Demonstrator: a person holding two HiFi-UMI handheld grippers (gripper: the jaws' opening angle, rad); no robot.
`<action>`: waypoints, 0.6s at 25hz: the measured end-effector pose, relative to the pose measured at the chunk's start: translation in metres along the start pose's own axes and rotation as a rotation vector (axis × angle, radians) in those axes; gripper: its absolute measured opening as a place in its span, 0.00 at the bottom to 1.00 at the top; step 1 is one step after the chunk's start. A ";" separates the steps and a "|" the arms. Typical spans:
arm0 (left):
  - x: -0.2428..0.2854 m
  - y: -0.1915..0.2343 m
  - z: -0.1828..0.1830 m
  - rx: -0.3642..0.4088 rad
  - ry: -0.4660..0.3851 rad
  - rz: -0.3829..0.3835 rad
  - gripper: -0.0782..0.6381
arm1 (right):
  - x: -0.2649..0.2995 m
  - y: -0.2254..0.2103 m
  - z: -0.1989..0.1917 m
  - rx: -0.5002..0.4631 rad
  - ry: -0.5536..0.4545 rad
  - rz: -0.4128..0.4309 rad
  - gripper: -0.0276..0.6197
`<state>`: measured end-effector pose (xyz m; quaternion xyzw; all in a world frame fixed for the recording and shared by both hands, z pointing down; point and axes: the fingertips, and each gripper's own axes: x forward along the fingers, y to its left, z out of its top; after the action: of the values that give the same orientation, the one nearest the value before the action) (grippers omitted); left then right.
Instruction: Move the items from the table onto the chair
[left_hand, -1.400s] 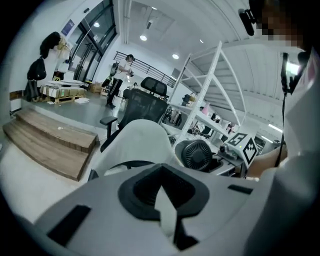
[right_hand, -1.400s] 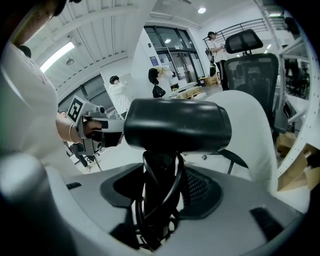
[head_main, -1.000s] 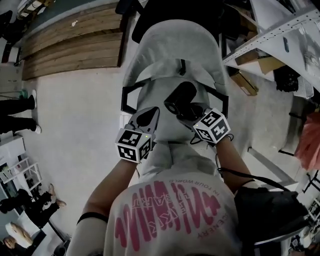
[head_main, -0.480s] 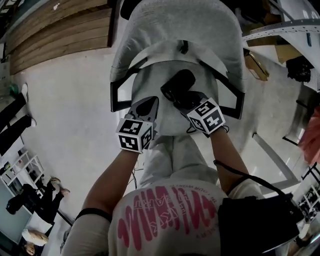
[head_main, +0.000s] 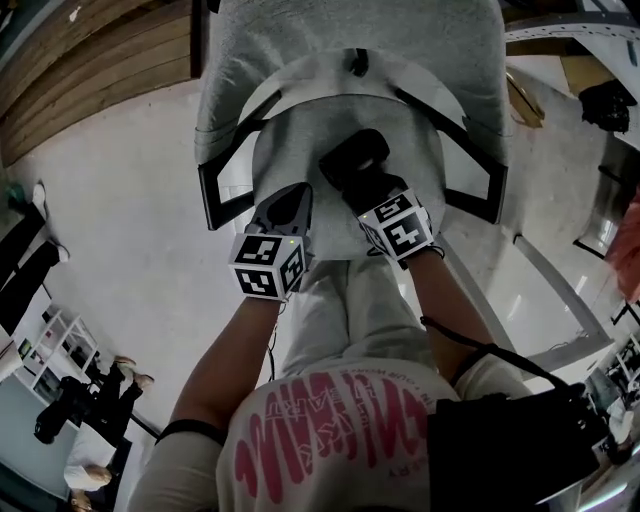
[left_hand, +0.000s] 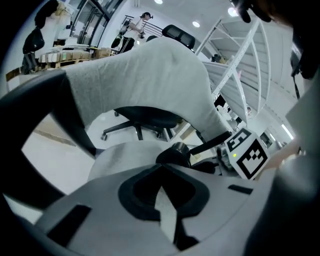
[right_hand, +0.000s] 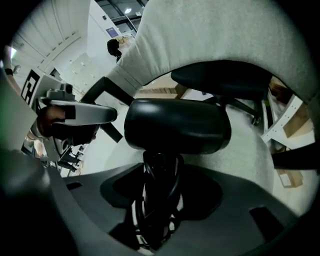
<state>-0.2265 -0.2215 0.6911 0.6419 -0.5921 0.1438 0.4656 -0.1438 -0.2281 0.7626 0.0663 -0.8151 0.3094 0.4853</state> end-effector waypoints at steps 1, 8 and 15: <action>0.001 -0.003 -0.004 0.004 0.009 -0.010 0.12 | 0.003 0.000 -0.004 0.006 0.012 -0.007 0.39; 0.002 -0.015 -0.014 0.057 0.052 -0.061 0.12 | 0.013 -0.002 -0.018 0.010 0.068 -0.030 0.39; -0.005 -0.020 -0.015 0.102 0.054 -0.092 0.12 | 0.020 0.000 -0.020 0.057 0.085 -0.075 0.45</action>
<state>-0.2045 -0.2097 0.6864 0.6870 -0.5412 0.1695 0.4542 -0.1391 -0.2130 0.7858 0.0974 -0.7814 0.3167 0.5287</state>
